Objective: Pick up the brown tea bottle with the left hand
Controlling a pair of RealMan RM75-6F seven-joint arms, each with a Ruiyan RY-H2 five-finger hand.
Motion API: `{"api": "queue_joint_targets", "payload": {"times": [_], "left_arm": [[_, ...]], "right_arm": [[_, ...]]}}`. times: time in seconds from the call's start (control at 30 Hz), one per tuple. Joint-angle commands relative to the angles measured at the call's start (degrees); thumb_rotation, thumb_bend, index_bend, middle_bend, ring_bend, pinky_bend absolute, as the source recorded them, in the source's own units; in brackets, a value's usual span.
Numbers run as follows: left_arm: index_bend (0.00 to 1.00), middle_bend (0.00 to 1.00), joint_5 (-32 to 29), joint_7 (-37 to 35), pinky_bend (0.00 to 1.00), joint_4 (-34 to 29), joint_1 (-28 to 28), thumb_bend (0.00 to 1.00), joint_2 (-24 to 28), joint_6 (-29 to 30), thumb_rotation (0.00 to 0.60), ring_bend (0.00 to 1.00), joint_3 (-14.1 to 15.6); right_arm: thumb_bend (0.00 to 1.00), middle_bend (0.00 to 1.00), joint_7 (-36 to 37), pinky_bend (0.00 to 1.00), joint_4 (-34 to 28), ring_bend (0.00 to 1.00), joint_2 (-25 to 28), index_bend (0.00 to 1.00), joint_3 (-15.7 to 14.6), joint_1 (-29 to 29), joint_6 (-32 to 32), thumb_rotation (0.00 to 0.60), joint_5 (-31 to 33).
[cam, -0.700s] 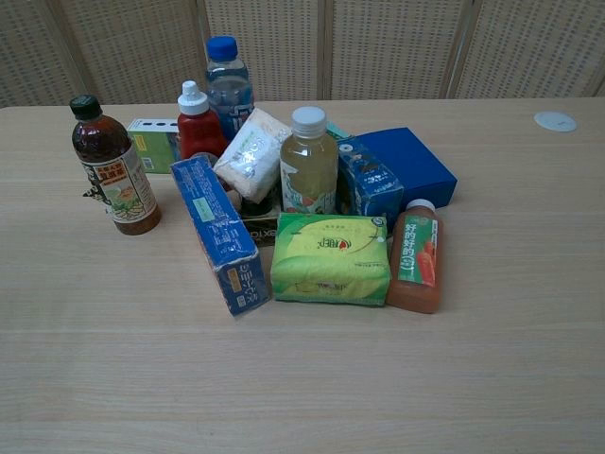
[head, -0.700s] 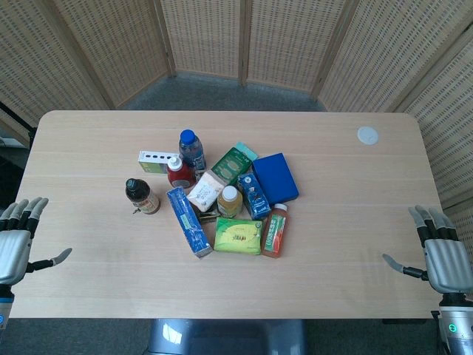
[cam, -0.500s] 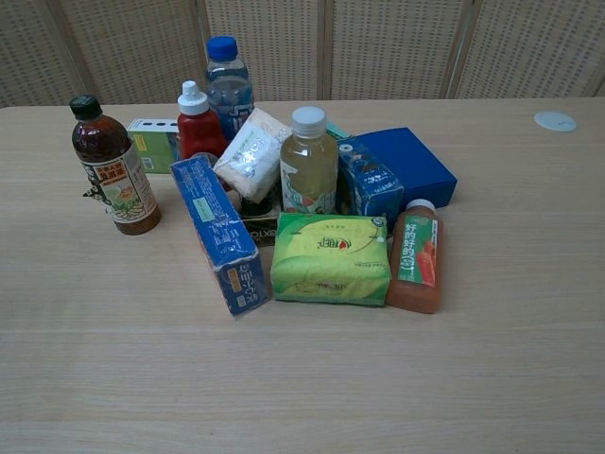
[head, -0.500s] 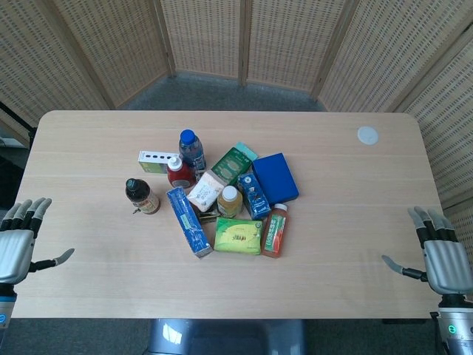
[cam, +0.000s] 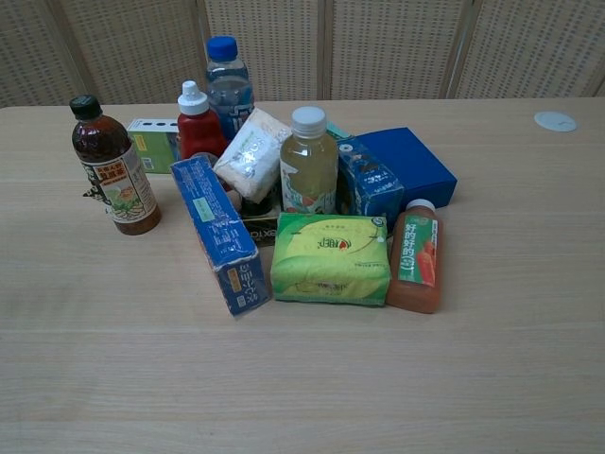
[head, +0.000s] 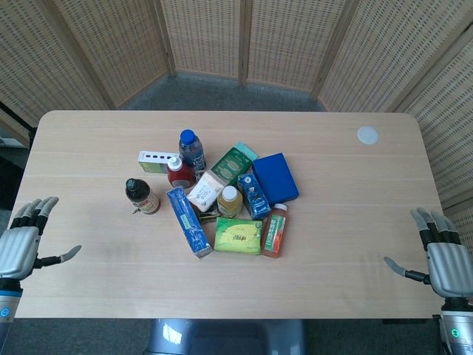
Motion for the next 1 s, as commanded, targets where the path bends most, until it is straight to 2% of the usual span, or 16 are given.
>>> {"api": "queue_joint_targets", "payload": {"times": [0.03,0.33,0.6,0.8,1.0], "left_arm": [[0.00,0.00,-2.1,-7.8,0.00,4.1,-2.7,0.18,-1.8,-5.5,0.294,0.00,-1.4],[0.00,0.00,-5.2,-14.4,0.00,10.1,-7.7,0.18,-7.9,-13.1,0.281,0.00,-3.7],[0.00,0.00,-7.3,-16.1,0.00,14.2,-12.2,0.18,-12.8,-18.1,0.282,0.00,-5.7],[0.00,0.00,-8.5,-19.1,0.00,19.8,-15.4,0.18,-18.0,-21.1,0.277,0.00,-7.2],[0.00,0.00,-7.6,-25.0,0.00,27.9,-18.0,0.18,-24.1,-22.8,0.286,0.00,-8.3]], "right_arm": [[0.17,0.00,-0.2,0.00,-0.3,0.00,0.1,0.00,0.1,0.0,0.2,0.211,-0.2],[0.17,0.00,-0.6,0.00,-1.7,0.00,0.4,0.00,-0.1,-0.5,1.0,0.197,-0.6],[0.17,0.00,-0.1,0.00,-2.6,0.00,1.4,0.00,-0.3,-1.5,2.4,0.170,-0.8],[0.17,0.00,0.0,0.00,-3.4,0.00,2.3,0.00,-0.4,-2.3,3.3,0.167,-0.8],[0.17,0.00,-0.3,0.00,-4.7,0.00,3.5,0.00,-0.4,-3.0,3.8,0.159,-0.5]]}}
